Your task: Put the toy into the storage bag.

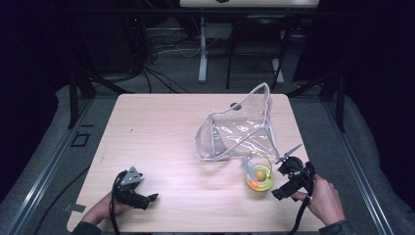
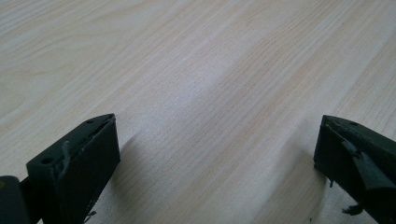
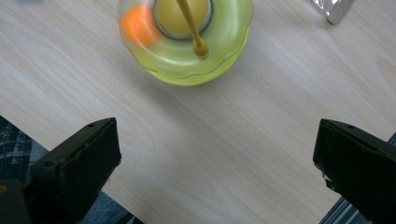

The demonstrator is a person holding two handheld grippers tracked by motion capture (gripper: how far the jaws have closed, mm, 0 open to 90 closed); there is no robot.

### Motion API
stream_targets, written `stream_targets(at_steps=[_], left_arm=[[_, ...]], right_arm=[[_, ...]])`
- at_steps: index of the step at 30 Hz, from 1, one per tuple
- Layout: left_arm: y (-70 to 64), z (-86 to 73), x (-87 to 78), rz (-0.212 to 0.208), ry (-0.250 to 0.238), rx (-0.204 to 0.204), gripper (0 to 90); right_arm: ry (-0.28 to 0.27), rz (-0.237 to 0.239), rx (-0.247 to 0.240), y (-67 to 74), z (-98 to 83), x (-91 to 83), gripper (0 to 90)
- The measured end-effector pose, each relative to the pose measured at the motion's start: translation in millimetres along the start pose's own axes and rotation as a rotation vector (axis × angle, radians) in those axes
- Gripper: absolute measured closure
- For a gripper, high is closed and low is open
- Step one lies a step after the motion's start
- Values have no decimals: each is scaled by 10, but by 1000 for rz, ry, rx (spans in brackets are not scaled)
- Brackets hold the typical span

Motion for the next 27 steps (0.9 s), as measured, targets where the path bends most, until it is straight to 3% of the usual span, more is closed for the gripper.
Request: stream_targets(at_steps=[2,7,8,9,13,16,21,27], left_arm=[[0,0,0,0,0,0,0],[3,3,2,2,0,1,0],[3,3,2,3,0,1,0],[3,3,2,2,0,0,0],[3,3,2,2,0,0,0],[2,3,2,3,0,1,0],[2,4,2,2,0,0,0],[2,4,3,2,-1,0,0]], right_arm=[[-16,2,7,11,64,-28,3],[-22,2,-47,1,180,-152,5],[-50,19,-15,28,228,-161,6],[-23,7,-49,-7,230,-193,6],[-19,-2,-78,-10,304,-271,9],[-34,0,-74,-4,390,-313,10],[-31,-9,-115,19,464,-390,20],[-50,-3,-112,15,541,-476,71]])
Point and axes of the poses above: each handheld gripper's, and its own axes: x roughly forward along the jaws, z roughly out of its top, y roughly to its left, the point moved 10 cm from there along x, roughly forward along the jaws, and after that the axes turned 14 degrees about -z, right-handed, at the moved point
